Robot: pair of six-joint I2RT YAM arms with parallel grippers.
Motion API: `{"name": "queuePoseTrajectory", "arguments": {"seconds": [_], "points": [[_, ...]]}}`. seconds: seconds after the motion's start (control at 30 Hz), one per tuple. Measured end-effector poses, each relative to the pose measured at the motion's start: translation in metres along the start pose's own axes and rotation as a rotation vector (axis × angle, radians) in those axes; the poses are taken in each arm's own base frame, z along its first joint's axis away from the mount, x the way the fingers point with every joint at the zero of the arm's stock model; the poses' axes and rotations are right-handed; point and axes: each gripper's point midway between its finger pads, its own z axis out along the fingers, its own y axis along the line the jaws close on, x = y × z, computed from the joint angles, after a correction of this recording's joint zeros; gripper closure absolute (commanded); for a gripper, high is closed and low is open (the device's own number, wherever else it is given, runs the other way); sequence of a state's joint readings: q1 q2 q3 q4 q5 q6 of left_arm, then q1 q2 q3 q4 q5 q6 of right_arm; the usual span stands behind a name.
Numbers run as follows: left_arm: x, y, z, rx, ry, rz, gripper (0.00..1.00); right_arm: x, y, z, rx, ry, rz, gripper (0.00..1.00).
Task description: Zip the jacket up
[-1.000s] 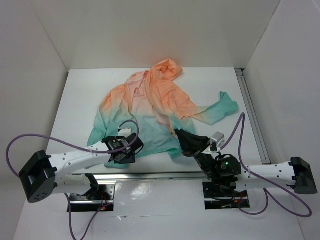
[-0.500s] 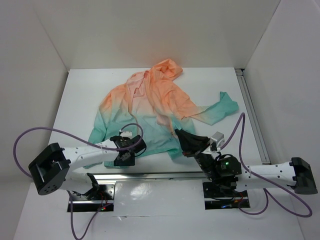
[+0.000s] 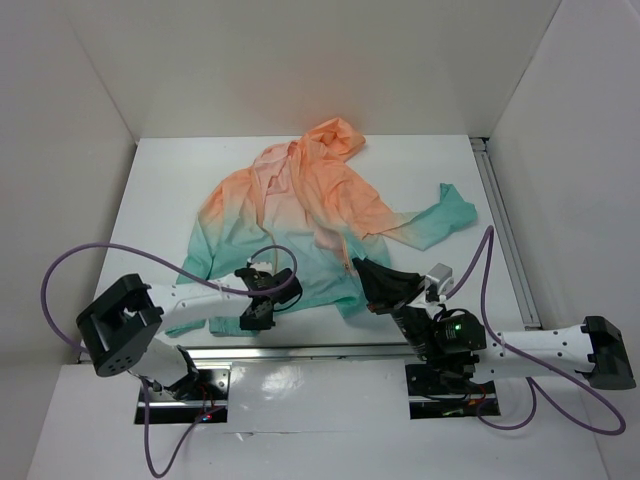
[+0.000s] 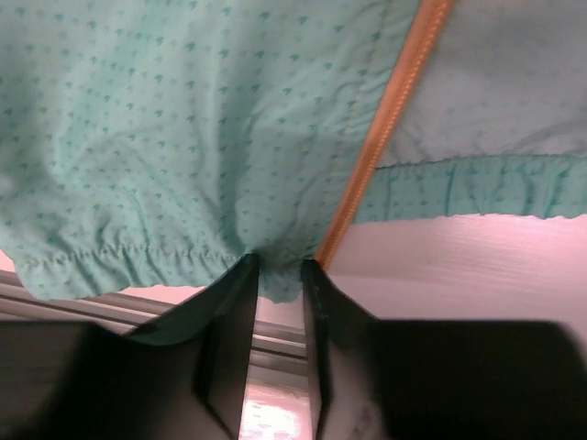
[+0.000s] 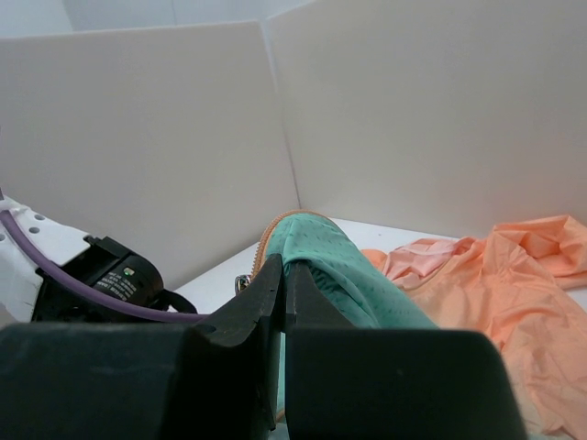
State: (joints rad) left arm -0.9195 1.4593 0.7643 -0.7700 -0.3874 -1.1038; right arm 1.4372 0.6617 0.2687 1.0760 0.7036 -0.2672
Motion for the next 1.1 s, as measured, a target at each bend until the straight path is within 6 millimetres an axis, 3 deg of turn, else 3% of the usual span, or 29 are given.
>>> {"name": "queuePoseTrajectory", "arguments": {"seconds": [0.07,0.1,0.13,0.4,0.67,0.73,0.77,0.87,0.9,0.97,1.03,1.1], "points": [[-0.001,-0.005,0.001,0.017,0.001,0.002,0.85,0.000,0.000,0.000,0.000,0.000,0.001,1.00],[-0.001,-0.007,0.001,0.023,0.001,0.011,0.98,0.000,0.000,0.000,0.000,0.000,0.001,1.00],[-0.001,-0.007,0.001,0.025,0.002,0.020,1.00,0.000,0.000,0.000,0.000,0.000,0.001,1.00],[-0.005,-0.019,-0.002,0.109,-0.015,0.064,1.00,0.001,0.000,0.000,0.000,0.001,0.000,1.00],[-0.004,-0.098,-0.019,0.426,-0.030,0.087,0.99,0.004,0.001,0.000,-0.003,0.011,-0.009,1.00],[-0.001,-0.112,-0.022,0.451,-0.018,0.113,0.90,0.006,0.002,0.000,-0.003,0.014,-0.012,1.00],[-0.001,-0.120,-0.024,0.454,-0.015,0.126,0.78,0.006,0.002,0.000,-0.004,0.015,-0.013,1.00],[0.000,-0.136,-0.028,0.434,-0.027,0.166,0.64,0.007,0.002,0.000,-0.004,0.018,-0.015,1.00],[0.003,-0.139,-0.029,0.419,-0.033,0.180,0.55,0.007,0.002,0.000,-0.004,0.019,-0.016,1.00],[0.007,-0.137,-0.031,0.381,-0.038,0.192,0.45,0.007,0.002,0.000,-0.004,0.019,-0.016,1.00],[0.012,-0.130,-0.033,0.349,-0.044,0.200,0.27,0.007,0.002,0.000,-0.004,0.020,-0.016,1.00],[0.014,-0.120,-0.036,0.316,-0.052,0.199,0.20,0.008,0.002,0.000,-0.004,0.023,-0.019,1.00]]}}
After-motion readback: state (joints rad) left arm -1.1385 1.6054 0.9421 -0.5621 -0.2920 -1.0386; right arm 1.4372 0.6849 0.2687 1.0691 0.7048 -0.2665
